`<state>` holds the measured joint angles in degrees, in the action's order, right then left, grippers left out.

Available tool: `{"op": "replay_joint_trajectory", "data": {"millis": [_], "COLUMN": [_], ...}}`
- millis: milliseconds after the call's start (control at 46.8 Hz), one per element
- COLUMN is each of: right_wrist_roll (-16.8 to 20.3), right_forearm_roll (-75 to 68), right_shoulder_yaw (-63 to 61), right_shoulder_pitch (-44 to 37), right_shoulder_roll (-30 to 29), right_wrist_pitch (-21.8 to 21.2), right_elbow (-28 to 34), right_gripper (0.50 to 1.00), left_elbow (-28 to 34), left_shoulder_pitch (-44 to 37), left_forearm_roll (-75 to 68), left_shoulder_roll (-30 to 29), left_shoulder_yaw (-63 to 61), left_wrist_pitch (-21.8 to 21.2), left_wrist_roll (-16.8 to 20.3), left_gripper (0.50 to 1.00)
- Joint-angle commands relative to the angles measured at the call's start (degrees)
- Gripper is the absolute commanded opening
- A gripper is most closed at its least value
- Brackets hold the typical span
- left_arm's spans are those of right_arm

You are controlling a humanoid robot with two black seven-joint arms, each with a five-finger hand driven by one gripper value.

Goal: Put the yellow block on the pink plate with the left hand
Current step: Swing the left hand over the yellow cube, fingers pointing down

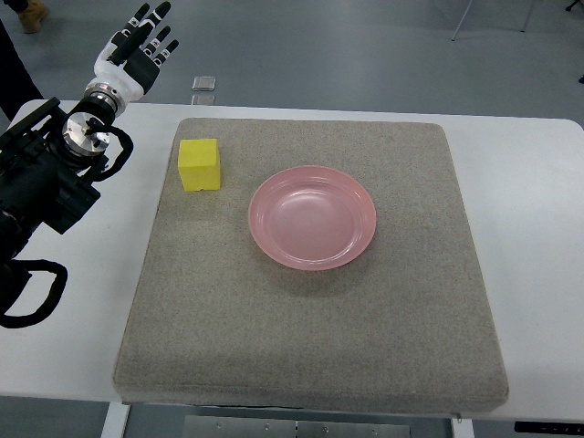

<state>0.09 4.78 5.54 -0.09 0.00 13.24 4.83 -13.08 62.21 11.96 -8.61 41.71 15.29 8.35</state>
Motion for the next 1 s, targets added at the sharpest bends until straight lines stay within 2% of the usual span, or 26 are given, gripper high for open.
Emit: {"op": "replay_joint_trajectory", "data": {"millis": [0, 235, 470, 662, 790, 982], "right_wrist_roll": [0.0, 0.0, 0.0, 0.0, 0.0, 0.0], "right_forearm_roll": [0.1, 0.1, 0.0, 0.0, 0.0, 0.0], "right_shoulder_yaw": [0.0, 0.0, 0.0, 0.0, 0.0, 0.0], "right_shoulder_pitch": [0.0, 0.0, 0.0, 0.0, 0.0, 0.0], "right_shoulder_roll": [0.0, 0.0, 0.0, 0.0, 0.0, 0.0], "right_wrist_pitch": [-0.1, 0.0, 0.0, 0.0, 0.0, -0.1], "right_elbow": [0.0, 0.0, 0.0, 0.0, 0.0, 0.0], "right_gripper": [0.924, 0.924, 0.924, 0.924, 0.924, 0.924], "left_elbow": [0.0, -1.2, -10.7, -14.4, -20.0, -28.3], "left_shoulder_pitch": [-0.2, 2.0, 7.1, 12.4, 17.9, 21.7], "left_forearm_roll": [0.0, -0.4, -1.4, -3.1, -10.4, -30.7], "left_shoulder_roll": [-0.2, -3.1, -11.5, -14.9, -18.5, -23.8], "left_shoulder_yaw": [-2.1, -15.6, -30.4, -45.2, -53.8, -55.9], "left_wrist_pitch": [0.0, 0.8, 0.4, 1.1, 2.8, 7.6], "left_wrist_roll": [0.0, -0.5, -0.8, -0.9, -0.9, -0.9], "left_gripper": [0.992, 0.992, 0.992, 0.992, 0.992, 0.992]}}
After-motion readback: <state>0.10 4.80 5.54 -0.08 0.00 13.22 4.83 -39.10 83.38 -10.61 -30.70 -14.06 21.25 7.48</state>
